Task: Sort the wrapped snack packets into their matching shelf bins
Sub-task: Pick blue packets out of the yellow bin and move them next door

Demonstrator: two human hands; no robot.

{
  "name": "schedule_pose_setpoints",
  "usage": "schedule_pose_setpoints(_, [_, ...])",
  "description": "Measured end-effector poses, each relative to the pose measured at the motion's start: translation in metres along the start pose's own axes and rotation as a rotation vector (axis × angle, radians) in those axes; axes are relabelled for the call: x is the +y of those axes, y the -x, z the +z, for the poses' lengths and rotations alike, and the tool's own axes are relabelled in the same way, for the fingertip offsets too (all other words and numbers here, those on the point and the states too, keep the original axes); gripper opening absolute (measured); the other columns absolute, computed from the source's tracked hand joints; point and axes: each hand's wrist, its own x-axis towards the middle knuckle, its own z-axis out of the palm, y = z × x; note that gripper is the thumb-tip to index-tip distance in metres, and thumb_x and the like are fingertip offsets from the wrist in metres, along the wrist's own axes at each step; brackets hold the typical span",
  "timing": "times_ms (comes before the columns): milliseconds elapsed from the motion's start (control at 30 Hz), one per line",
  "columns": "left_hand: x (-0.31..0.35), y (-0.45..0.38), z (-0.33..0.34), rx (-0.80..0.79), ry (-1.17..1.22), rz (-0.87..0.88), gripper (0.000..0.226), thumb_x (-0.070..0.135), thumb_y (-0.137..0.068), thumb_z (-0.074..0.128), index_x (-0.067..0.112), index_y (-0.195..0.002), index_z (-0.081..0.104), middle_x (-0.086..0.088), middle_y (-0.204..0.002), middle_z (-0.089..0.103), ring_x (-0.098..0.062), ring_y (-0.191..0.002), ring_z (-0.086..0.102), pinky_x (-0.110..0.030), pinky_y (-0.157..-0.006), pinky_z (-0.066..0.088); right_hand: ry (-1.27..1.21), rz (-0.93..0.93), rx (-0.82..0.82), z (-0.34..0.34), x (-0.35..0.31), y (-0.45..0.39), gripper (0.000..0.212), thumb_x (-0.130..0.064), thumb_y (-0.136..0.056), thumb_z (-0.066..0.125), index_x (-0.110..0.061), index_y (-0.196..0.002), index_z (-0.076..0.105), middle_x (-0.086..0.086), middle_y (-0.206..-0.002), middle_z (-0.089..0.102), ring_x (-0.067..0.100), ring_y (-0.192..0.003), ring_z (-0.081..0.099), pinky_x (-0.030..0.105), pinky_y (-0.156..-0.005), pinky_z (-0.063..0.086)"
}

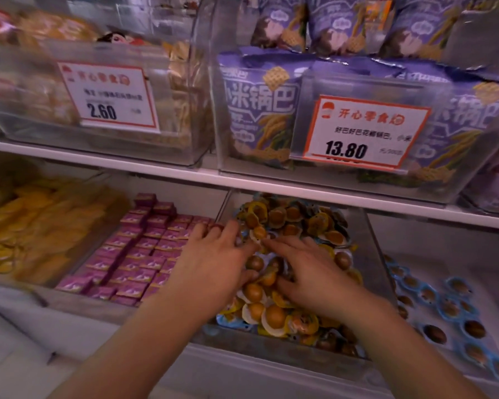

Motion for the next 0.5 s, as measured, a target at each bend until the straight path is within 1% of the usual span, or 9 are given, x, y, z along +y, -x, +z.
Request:
schedule_pose_setpoints(100, [-0.001,-0.002,0.002,0.067,0.088,-0.028,0.042,0.057,-0.077,0.067,0.041,-0.116,0.065,-0.002,-0.114,0.059,-0.026,-0.092,0.063,-0.043,-0.083,0.038,0.008,0.003,0.075,0.003,-0.004,-0.004,0.064,-0.033,-0.082,0.059,-0.038,-0.144,0.042,-0.010,-0.140,0.049,0.022,-0.118,0.043,0.040,-0.095,0.041])
schedule_pose_setpoints(167, [-0.002,-0.002,0.003,0.134,0.199,-0.082,0.038,0.053,-0.077,0.069,0.037,-0.111,0.064,0.003,-0.110,0.059,-0.024,-0.094,0.064,-0.043,-0.085,0.037,0.002,0.011,0.170,0.004,-0.007,-0.003,0.048,-0.034,-0.083,0.063,-0.037,-0.131,0.055,-0.010,-0.125,0.058,0.020,-0.111,0.048,0.041,-0.089,0.043])
schedule_pose_setpoints(233, [-0.002,-0.001,0.003,0.206,0.315,-0.122,0.032,0.050,-0.081,0.066,0.035,-0.109,0.060,0.007,-0.108,0.058,-0.022,-0.096,0.062,-0.043,-0.088,0.038,-0.034,0.034,0.286,0.003,-0.006,-0.002,0.033,-0.034,-0.081,0.069,-0.033,-0.115,0.064,-0.007,-0.111,0.063,0.021,-0.104,0.054,0.039,-0.085,0.045])
schedule_pose_setpoints(300, [-0.001,-0.002,-0.001,0.287,0.437,-0.176,0.027,0.046,-0.085,0.065,0.034,-0.109,0.059,0.009,-0.106,0.056,-0.021,-0.096,0.061,-0.042,-0.088,0.039,-0.168,0.096,0.404,0.000,-0.003,0.001,0.023,-0.028,-0.079,0.073,-0.030,-0.101,0.068,-0.006,-0.101,0.067,0.019,-0.097,0.061,0.031,-0.078,0.046])
schedule_pose_setpoints(333, [-0.001,-0.003,-0.003,0.327,0.522,-0.209,0.026,0.042,-0.085,0.067,0.033,-0.108,0.060,0.009,-0.105,0.055,-0.021,-0.095,0.061,-0.041,-0.086,0.041,-0.243,0.139,0.447,-0.004,-0.002,0.002,0.019,-0.026,-0.079,0.074,-0.030,-0.096,0.069,-0.007,-0.097,0.069,0.017,-0.093,0.063,0.029,-0.075,0.048])
schedule_pose_setpoints(367, [0.000,-0.004,-0.007,0.358,0.628,-0.245,0.025,0.039,-0.085,0.069,0.032,-0.108,0.061,0.010,-0.104,0.055,-0.020,-0.095,0.060,-0.042,-0.084,0.045,-0.312,0.180,0.477,-0.007,0.000,0.003,0.014,-0.024,-0.080,0.073,-0.030,-0.093,0.069,-0.008,-0.094,0.071,0.016,-0.090,0.065,0.031,-0.074,0.051])
schedule_pose_setpoints(433, [0.004,-0.004,-0.013,0.392,0.830,-0.302,0.023,0.036,-0.086,0.070,0.033,-0.107,0.061,0.013,-0.104,0.053,-0.013,-0.095,0.059,-0.041,-0.080,0.052,-0.414,0.245,0.491,-0.015,0.004,0.004,0.009,-0.022,-0.082,0.072,-0.028,-0.088,0.069,-0.006,-0.092,0.073,0.017,-0.090,0.068,0.036,-0.077,0.055])
schedule_pose_setpoints(500, [0.012,-0.004,-0.017,0.399,0.975,-0.319,0.021,0.035,-0.086,0.070,0.036,-0.106,0.061,0.016,-0.103,0.055,-0.002,-0.094,0.059,-0.031,-0.078,0.054,-0.492,0.288,0.471,-0.022,0.004,0.005,0.011,-0.019,-0.082,0.074,-0.028,-0.083,0.068,-0.005,-0.089,0.074,0.016,-0.089,0.068,0.034,-0.080,0.055])
